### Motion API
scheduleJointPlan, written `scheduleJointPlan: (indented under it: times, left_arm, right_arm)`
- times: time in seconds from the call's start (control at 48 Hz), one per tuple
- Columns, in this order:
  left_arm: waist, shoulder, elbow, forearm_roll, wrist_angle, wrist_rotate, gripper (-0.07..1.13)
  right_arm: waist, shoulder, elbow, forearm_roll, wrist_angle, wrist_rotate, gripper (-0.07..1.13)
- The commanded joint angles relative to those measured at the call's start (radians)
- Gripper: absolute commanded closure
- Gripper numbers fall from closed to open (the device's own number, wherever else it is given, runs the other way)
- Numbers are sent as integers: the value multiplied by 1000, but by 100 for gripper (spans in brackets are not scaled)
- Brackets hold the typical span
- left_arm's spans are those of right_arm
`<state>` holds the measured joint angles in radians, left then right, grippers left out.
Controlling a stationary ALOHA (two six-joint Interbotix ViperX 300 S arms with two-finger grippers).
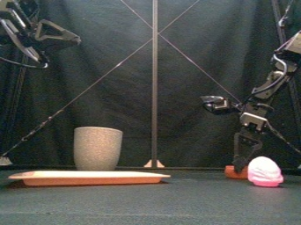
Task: Pick the donut then place it in the grey bowl
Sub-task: Place donut in the grey bowl
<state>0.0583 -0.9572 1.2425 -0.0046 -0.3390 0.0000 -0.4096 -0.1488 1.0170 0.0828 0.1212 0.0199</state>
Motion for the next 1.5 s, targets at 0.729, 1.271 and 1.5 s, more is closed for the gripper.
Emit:
scheduleJointPlan:
  times: [0.729,1.271,1.5]
  left_arm:
    - [2,5,-12,0,-9,0,104]
    - [2,5,-8,0,-25,5,104]
    - [2,5,-5,2,-23,5,104]
  right_arm:
    - [51,-107,-279,20,-163,-3,43]
    - [112,344,-793,3,-305,-2,43]
    - [110,486,-1066,28,104,2,43]
